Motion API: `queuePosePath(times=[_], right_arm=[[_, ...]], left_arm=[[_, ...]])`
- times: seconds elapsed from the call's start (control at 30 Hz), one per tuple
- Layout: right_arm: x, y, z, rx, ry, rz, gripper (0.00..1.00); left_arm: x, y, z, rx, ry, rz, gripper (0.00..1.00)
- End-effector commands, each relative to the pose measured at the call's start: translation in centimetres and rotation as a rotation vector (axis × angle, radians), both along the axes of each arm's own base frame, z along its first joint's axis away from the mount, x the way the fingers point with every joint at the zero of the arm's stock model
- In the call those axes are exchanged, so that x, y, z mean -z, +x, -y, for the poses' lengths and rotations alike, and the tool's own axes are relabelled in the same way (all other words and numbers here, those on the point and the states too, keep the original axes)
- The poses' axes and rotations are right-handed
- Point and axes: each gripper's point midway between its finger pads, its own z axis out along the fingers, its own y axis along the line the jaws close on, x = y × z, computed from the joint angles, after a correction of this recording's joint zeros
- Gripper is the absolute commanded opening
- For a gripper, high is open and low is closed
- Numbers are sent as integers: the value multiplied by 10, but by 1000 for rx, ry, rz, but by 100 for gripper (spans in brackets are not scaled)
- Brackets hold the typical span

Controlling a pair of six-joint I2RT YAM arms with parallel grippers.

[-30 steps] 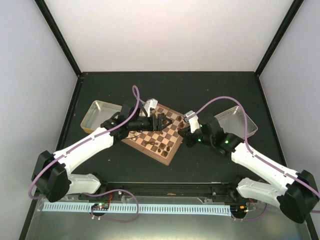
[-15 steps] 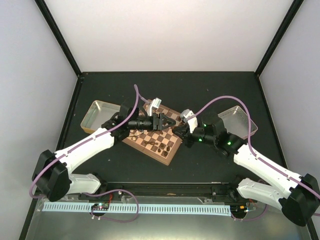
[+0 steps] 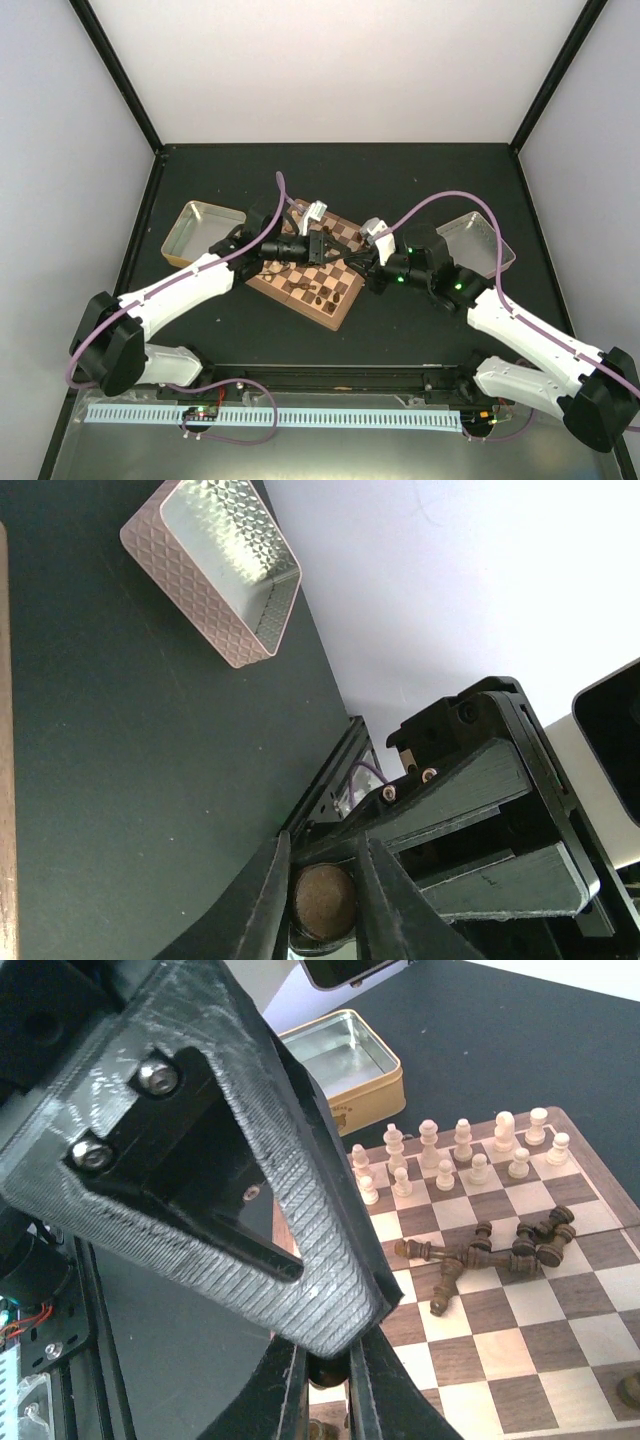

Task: Set up the chess pieces on the board
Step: Place the chess piece on the chessboard.

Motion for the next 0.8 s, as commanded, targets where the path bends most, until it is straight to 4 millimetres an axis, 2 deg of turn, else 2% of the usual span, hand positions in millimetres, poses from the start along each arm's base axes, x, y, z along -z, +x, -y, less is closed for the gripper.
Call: queuePosePath(times=[0.0, 0.1, 0.2, 0.3, 0.4, 0.47, 0.57, 0.63, 0.77], right_arm=[[-28, 7, -2, 27, 55, 66, 5], [-32, 10, 1, 62, 76, 55, 10], [-42, 11, 6, 104, 128, 35, 25], [-59, 4, 10, 124, 239, 5, 45], [-79, -5, 16, 141, 410, -55, 55], [-94, -7, 27, 189, 563, -101, 61], [-107, -4, 43, 264, 773, -195, 66], [-117, -6, 45, 251, 872, -250, 66], [-136, -14, 26, 129, 865, -292, 64]], left_arm=[[-4, -7, 5, 44, -6, 13, 13], [-12, -8, 4, 39, -22, 29, 9], [-22, -6, 3, 18, -49, 44, 8], [-55, -8, -2, -14, -122, 85, 8], [-83, -7, -5, -47, -193, 102, 8], [-102, -7, -7, -64, -243, 103, 8], [-125, -8, -10, -91, -314, 80, 9], [-136, -7, -12, -106, -357, 57, 9], [-153, -5, -15, -133, -416, 34, 8]])
